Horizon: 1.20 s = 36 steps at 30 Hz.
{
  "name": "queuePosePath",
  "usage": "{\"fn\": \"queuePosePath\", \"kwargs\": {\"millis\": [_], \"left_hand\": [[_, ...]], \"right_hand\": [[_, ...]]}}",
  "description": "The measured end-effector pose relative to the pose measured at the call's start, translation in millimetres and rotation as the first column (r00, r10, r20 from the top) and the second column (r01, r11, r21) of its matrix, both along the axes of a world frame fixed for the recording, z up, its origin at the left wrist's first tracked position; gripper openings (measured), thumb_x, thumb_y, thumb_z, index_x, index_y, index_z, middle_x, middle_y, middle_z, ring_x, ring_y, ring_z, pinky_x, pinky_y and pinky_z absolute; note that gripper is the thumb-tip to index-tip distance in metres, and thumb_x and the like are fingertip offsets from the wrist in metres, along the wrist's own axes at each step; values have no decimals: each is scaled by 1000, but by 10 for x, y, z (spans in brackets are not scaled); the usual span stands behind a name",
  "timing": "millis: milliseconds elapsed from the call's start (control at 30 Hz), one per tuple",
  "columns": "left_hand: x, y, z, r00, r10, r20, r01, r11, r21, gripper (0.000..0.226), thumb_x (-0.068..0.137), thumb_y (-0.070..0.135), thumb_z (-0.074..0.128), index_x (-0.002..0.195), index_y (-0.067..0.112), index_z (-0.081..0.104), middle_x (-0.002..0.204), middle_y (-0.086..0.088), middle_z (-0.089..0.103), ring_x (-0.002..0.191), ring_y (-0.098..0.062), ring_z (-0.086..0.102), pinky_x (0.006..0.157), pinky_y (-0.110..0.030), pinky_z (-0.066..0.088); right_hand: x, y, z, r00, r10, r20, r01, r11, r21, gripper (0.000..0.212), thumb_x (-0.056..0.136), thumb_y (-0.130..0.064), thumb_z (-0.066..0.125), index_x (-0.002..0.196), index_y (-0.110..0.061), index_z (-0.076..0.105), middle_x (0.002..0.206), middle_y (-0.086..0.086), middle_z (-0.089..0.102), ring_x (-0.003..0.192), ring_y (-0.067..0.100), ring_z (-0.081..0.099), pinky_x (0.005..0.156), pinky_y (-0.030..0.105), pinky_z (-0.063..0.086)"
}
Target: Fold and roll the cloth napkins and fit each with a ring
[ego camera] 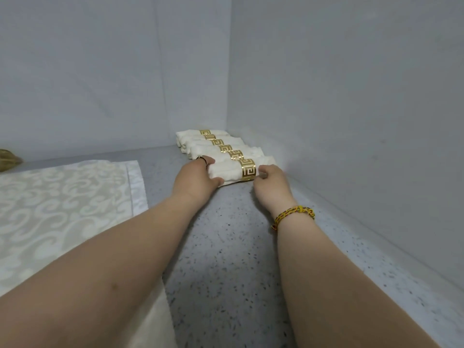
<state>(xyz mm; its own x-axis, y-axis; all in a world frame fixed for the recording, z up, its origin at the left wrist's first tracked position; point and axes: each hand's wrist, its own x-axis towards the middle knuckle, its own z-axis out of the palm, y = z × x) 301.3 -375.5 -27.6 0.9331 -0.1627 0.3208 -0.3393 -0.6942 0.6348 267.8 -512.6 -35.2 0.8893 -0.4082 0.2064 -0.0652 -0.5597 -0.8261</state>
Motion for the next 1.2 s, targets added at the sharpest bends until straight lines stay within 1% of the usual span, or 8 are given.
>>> {"fn": "queuePosePath", "kwargs": {"millis": [67, 167, 333, 700, 833, 1000, 1067, 1200], "left_hand": [[22, -3, -18, 1000, 11, 7, -11, 1000, 20, 54, 81, 28, 66, 130, 16, 46, 130, -7, 52, 119, -24, 47, 91, -27, 37], [22, 27, -25, 1000, -17, 2, 16, 993, 113, 66, 79, 37, 66, 136, 20, 38, 136, -5, 47, 124, -23, 44, 93, -30, 38], [-128, 187, 34, 997, -82, 0, 81, 985, 154, 79, 78, 43, 66, 142, 20, 27, 147, -4, 31, 130, -22, 37, 101, -32, 34], [-1149, 1456, 161, 979, -79, -187, 102, 988, 116, 21, 86, 36, 57, 107, 35, 51, 117, 12, 50, 96, -7, 54, 70, -11, 40], [-1587, 2033, 147, 974, -107, -201, 134, 983, 124, 15, 86, 33, 59, 86, 43, 48, 105, 22, 48, 105, 1, 44, 82, -9, 31], [-2159, 2548, 183, 955, -149, -258, 192, 969, 154, 22, 78, 31, 64, 57, 36, 60, 74, 23, 64, 73, 10, 57, 65, -6, 42], [-2414, 2757, 153, 956, -139, -259, 188, 967, 174, 12, 59, 57, 60, 65, 47, 61, 83, 33, 60, 79, 9, 57, 72, -9, 45], [-2764, 3065, 66, 944, -196, -266, 249, 950, 187, 62, 29, 94, 42, 85, 69, 48, 104, 38, 52, 106, 24, 38, 85, 1, 34]], "right_hand": [[16, 7, -29, 1000, -1, -17, -1, 995, -103, 24, 88, 1, 36, 98, -3, 57, 126, 12, 41, 113, 25, 41, 85, 20, 31], [-4, 11, -59, 999, -25, -43, 15, 976, -217, 40, 88, -2, 37, 127, -7, 46, 143, 12, 33, 132, 27, 26, 107, 27, 24], [-90, 36, -40, 1000, -13, 0, 12, 959, -285, 43, 87, 1, 35, 127, -9, 45, 135, 10, 41, 127, 26, 30, 104, 27, 26], [-451, 412, 191, 994, 66, 85, -25, 910, -415, 38, 90, -4, 39, 128, -5, 48, 136, 12, 46, 127, 26, 37, 102, 24, 28], [-853, 848, 300, 972, 223, -73, -235, 906, -353, 36, 93, -13, 42, 128, -13, 48, 136, 6, 47, 124, 20, 42, 98, 22, 32], [-1611, 1516, 451, 811, 560, -167, -585, 779, -226, 33, 85, -32, 60, 117, -23, 56, 117, -9, 54, 104, 3, 49, 86, 14, 35], [-1956, 1829, 517, 670, 705, -232, -742, 637, -208, 41, 79, -38, 66, 117, -29, 55, 112, -20, 50, 98, -8, 45, 85, 7, 35], [-2384, 2236, 419, 483, 815, -319, -872, 417, -255, 57, 76, -35, 71, 127, -30, 48, 124, -18, 47, 109, -9, 37, 87, -2, 25]]}}
